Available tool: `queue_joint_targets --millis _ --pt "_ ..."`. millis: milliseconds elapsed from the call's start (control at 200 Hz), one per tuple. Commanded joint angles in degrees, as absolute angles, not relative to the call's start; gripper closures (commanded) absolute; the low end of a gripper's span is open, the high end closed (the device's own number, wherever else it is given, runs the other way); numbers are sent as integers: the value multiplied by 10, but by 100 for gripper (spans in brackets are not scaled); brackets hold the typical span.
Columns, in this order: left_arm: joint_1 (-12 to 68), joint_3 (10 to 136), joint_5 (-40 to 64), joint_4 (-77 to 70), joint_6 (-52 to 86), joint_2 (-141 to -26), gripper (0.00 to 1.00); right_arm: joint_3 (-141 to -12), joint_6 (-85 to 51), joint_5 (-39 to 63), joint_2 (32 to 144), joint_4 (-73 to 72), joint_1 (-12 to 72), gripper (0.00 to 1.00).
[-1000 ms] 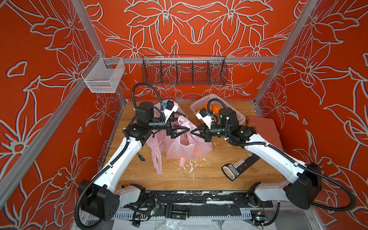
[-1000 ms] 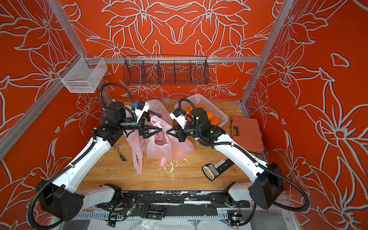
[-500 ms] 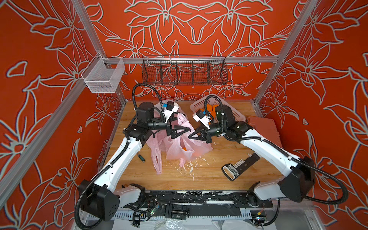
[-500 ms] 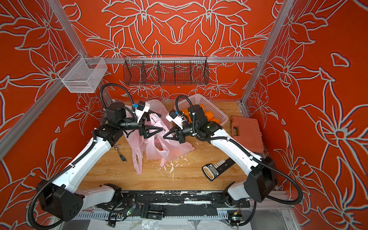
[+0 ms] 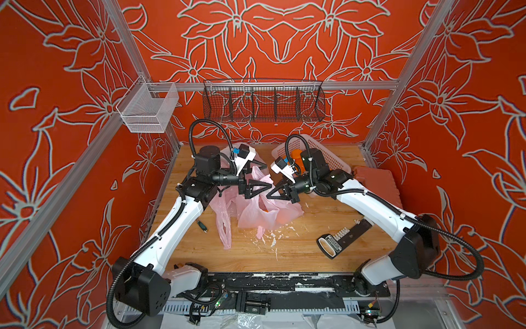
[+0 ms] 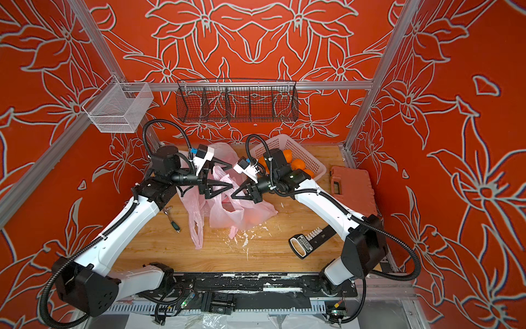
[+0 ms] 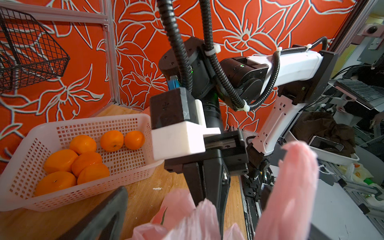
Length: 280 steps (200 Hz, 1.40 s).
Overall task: Place the oranges into plastic bags & tie knots
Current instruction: Tie the plastic bag at the center of the board.
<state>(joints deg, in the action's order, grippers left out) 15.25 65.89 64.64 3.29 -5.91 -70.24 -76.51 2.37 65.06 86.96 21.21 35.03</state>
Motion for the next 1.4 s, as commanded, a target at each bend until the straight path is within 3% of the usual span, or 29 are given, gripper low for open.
queue_joint_targets --millis 0,20,75,140,315,385,405,490,535,590,801,1156,1236,1396 --pt "155 663 659 5 -48 -707 2 -785 54 671 876 229 353 100" --pt "155 664 659 6 -48 -708 1 -785 53 671 875 228 352 100" --pt "155 667 662 9 -48 -710 15 -785 51 666 874 227 353 100" --pt "155 670 661 15 -47 -712 41 -783 47 661 873 220 353 100" --pt "155 668 660 31 -52 -707 100 -783 24 626 869 197 353 100" --pt "155 666 657 33 -52 -704 100 -779 17 594 853 191 353 99" --pt "155 666 657 33 -52 -703 100 -776 16 581 846 189 353 91" --pt "155 666 654 32 -49 -702 100 -751 -13 517 806 152 353 40" --pt "156 667 651 32 -47 -702 100 -735 -35 478 778 123 352 27" --pt "155 669 650 33 -47 -703 100 -711 -71 440 744 74 353 23" --pt "156 672 654 38 -47 -707 100 -686 -219 421 707 -63 356 27" --pt "157 671 655 48 -53 -701 100 -747 -254 454 778 -76 374 34" --pt "157 672 656 51 -54 -701 100 -752 -257 451 786 -79 377 43" --pt "157 675 655 60 -60 -700 100 -748 -280 454 793 -116 380 70"
